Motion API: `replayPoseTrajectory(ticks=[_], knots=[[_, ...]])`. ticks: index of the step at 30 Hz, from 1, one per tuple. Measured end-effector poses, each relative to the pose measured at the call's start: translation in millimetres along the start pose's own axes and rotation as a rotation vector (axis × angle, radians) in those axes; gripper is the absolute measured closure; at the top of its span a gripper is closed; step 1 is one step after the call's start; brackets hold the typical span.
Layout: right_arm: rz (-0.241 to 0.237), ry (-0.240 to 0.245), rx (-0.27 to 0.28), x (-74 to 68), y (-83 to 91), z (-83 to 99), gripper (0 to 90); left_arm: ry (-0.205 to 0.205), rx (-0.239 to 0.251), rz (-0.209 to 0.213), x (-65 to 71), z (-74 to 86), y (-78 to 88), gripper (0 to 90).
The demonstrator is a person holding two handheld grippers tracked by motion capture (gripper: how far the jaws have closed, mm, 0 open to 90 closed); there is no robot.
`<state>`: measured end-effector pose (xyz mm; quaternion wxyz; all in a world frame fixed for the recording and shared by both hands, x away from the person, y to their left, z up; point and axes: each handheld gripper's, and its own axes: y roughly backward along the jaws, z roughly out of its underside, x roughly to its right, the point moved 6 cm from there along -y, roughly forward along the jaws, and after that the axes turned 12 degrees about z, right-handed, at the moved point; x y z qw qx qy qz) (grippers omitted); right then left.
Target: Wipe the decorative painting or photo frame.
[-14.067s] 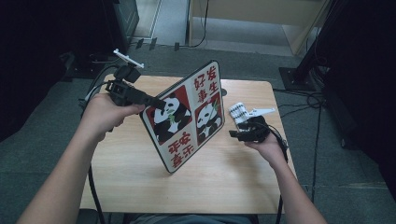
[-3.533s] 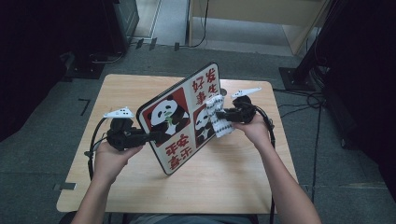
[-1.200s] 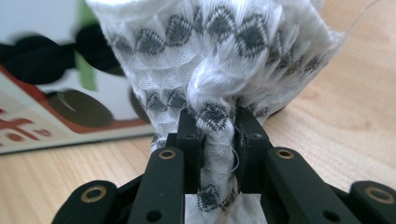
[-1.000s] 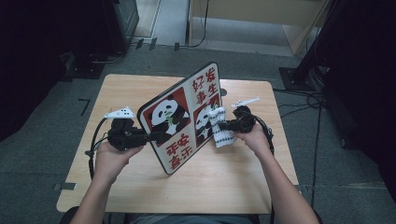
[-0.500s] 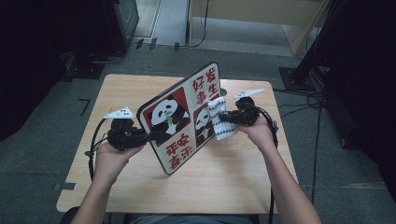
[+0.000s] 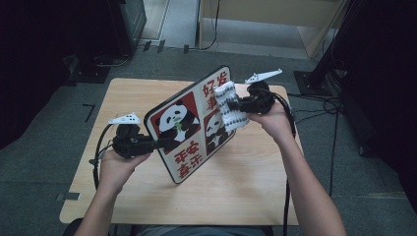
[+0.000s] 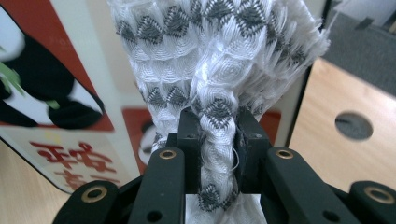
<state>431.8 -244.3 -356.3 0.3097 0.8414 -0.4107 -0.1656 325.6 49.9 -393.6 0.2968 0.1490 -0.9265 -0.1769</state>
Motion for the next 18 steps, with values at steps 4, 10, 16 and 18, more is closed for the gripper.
replayPoseTrajectory(ticks=[4,10,16,18], knots=[[-0.012,0.021,0.024,-6.5,6.4,-23.5,77.0,-0.008,-0.001,0.007,-0.6,0.6,-0.2,75.6],[-0.016,0.072,0.055,-20.0,15.8,-54.4,77.0,-0.006,-0.001,0.009,-0.7,1.0,-0.6,75.6],[-0.016,0.099,0.084,-32.5,20.8,-77.4,76.8,-0.011,-0.004,0.005,-0.7,1.0,-1.2,75.7],[-0.016,0.106,0.086,-34.8,19.4,-80.7,76.8,-0.010,-0.006,0.010,-1.2,1.3,-0.8,75.7]])
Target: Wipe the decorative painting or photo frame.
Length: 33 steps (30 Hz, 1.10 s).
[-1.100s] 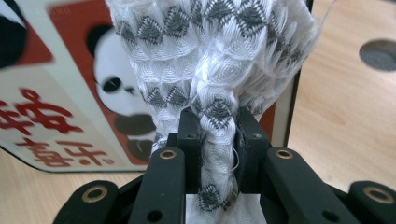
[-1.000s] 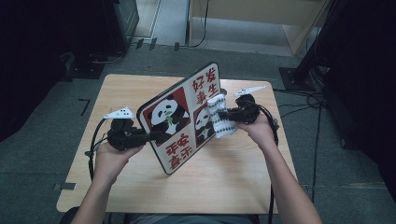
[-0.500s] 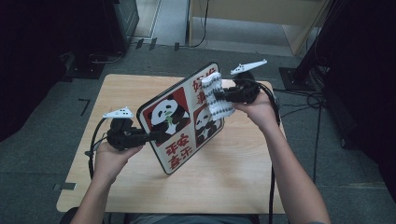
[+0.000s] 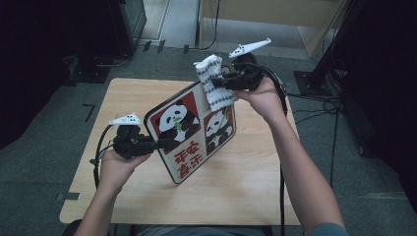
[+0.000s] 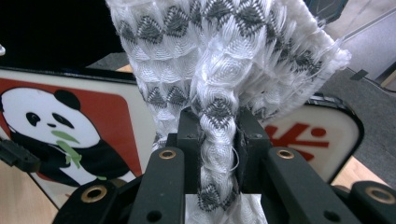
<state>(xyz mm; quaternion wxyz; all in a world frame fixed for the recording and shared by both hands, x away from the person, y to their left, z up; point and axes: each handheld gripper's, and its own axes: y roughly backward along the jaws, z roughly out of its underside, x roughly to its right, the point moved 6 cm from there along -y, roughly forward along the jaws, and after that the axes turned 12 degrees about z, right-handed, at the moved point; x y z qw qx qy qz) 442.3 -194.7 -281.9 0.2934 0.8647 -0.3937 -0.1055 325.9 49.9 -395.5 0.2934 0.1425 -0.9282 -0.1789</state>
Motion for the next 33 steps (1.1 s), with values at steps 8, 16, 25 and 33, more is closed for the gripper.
replayPoseTrajectory(ticks=[8,16,25,33], knots=[[-0.001,0.009,-0.017,-2.5,-9.6,4.5,76.7,0.004,-0.002,0.008,-1.2,-0.2,0.4,75.7],[-0.006,0.015,-0.028,-2.7,-12.7,13.5,76.7,0.006,-0.002,0.013,-1.2,-0.3,0.4,75.5],[-0.019,0.006,-0.033,-1.5,-16.8,22.5,76.6,0.005,-0.005,0.018,-1.2,-0.2,0.6,75.2],[-0.022,-0.004,-0.043,0.8,-21.3,32.8,76.6,0.007,-0.004,0.020,-1.2,-0.1,0.6,75.2]])
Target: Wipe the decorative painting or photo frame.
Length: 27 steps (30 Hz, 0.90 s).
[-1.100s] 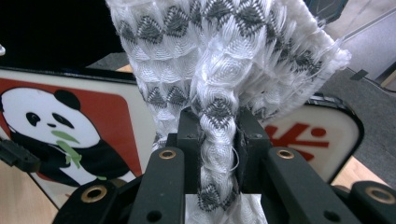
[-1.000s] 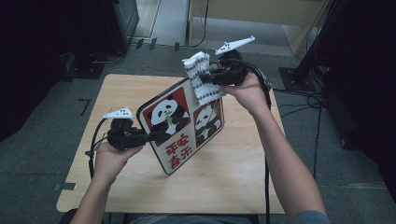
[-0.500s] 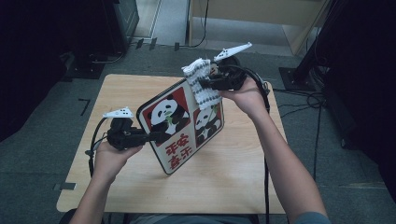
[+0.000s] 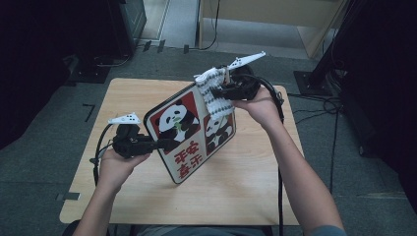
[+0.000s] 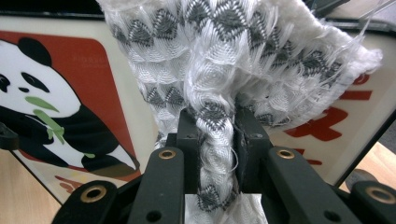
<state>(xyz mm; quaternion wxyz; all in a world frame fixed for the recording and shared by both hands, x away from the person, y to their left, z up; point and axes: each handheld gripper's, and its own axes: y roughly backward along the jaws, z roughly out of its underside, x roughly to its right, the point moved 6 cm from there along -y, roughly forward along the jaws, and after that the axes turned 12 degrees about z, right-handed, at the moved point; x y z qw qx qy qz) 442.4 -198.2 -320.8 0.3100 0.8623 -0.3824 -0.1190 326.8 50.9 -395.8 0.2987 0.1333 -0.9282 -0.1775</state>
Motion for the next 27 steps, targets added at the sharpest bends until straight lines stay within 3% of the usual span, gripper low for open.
replayPoseTrajectory(ticks=[27], knots=[[-0.013,-0.031,-0.026,-0.1,-10.2,28.2,76.4,0.001,-0.003,0.009,-0.2,0.1,0.3,74.8]])
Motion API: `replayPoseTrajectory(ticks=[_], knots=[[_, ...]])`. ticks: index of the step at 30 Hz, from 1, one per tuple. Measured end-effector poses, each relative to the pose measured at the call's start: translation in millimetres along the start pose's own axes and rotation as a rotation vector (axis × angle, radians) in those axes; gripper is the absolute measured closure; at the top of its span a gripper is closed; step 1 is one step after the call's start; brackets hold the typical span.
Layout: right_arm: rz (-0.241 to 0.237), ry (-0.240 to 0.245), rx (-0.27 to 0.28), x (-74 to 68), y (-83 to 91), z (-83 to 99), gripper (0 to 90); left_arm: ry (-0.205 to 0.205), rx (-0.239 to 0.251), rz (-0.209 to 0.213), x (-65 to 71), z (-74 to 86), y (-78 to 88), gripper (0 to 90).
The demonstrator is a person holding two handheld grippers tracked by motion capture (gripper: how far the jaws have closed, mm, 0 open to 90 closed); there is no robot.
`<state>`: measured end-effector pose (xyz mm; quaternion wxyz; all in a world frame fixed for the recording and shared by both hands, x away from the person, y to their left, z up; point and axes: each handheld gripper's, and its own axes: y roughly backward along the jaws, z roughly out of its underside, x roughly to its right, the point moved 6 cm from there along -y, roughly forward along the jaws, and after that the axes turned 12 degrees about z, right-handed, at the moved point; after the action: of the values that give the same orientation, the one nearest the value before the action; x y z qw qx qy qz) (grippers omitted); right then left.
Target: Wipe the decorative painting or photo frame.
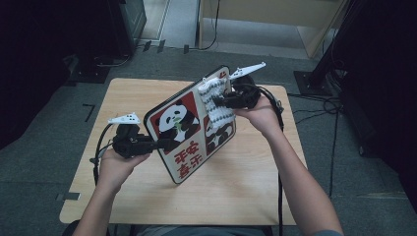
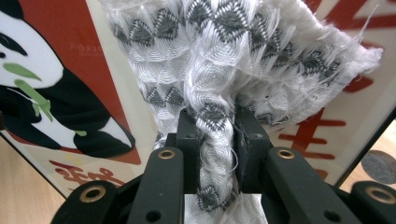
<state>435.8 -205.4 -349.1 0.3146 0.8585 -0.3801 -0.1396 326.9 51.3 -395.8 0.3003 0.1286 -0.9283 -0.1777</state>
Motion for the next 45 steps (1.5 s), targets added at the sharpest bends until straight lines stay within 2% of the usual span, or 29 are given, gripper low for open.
replayPoseTrajectory(ticks=[23,31,45], knots=[[-0.024,-0.041,-0.019,1.0,-10.8,25.8,76.2,0.002,0.002,0.004,-0.3,-0.1,-0.1,74.5],[-0.023,-0.038,-0.034,4.0,-12.9,34.7,76.0,0.001,0.003,0.005,-0.6,0.0,-0.1,74.4],[-0.040,-0.059,-0.051,3.0,-23.0,52.5,76.0,0.002,0.005,0.003,-0.9,0.3,0.2,74.5]])
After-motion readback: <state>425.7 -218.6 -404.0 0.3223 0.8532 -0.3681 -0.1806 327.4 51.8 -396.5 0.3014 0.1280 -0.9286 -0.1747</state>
